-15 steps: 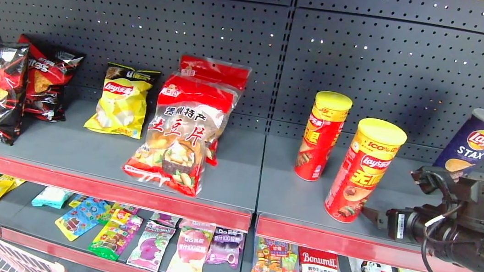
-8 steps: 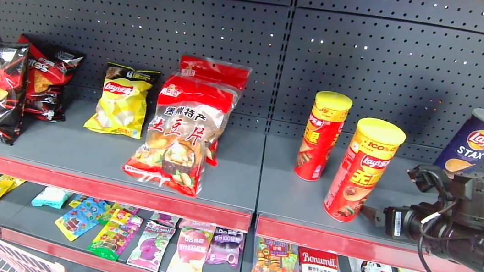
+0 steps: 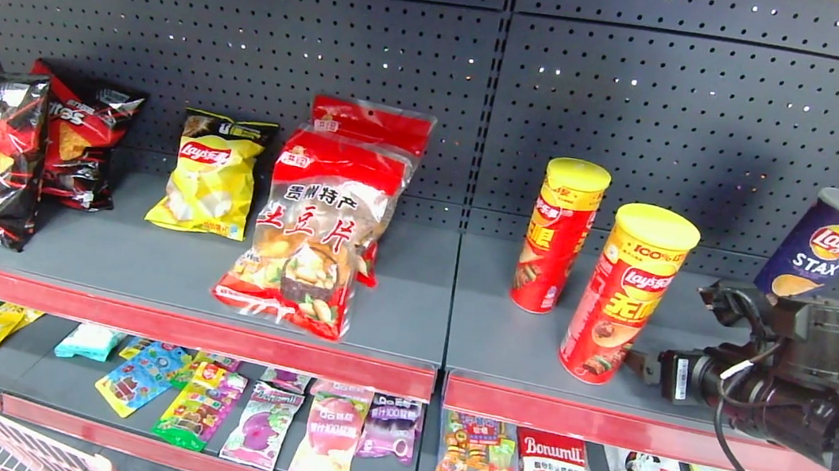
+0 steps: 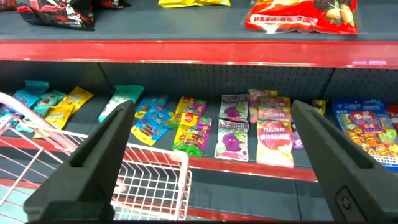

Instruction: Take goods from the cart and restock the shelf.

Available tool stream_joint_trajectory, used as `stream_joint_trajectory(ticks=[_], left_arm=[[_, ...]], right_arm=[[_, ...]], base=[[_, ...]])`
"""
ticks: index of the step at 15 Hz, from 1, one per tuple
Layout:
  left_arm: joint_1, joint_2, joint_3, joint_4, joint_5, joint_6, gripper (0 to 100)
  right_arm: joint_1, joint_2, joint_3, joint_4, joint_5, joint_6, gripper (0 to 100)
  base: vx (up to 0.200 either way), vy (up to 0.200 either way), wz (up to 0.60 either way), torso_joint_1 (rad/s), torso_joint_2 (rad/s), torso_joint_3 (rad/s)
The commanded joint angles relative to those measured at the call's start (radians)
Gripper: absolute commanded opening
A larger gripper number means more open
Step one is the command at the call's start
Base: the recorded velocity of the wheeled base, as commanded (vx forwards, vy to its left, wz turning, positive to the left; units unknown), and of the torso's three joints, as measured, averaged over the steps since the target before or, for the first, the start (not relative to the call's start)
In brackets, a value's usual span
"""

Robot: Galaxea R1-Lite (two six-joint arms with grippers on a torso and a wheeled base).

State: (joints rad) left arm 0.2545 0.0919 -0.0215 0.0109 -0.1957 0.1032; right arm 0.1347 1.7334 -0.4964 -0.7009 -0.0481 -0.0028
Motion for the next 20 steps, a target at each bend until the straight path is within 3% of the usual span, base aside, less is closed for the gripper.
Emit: stream_joint_trajectory(ticks=[1, 20], left_arm=[[0.002, 0.002, 0.000, 0.000, -0.001, 0.000, 100], [0.000, 0.002, 0.000, 0.000, -0.001, -0.002, 100]], right_arm=[[0.003, 0.002, -0.001, 0.000, 0.001, 0.000, 100], [0.063, 0.020, -0.031, 0.000, -0.024, 0.004, 100]], base=[[0.000, 0.000, 0.00, 0.000, 0.00, 0.000], [0.000, 0.000, 0.00, 0.000, 0.00, 0.000]])
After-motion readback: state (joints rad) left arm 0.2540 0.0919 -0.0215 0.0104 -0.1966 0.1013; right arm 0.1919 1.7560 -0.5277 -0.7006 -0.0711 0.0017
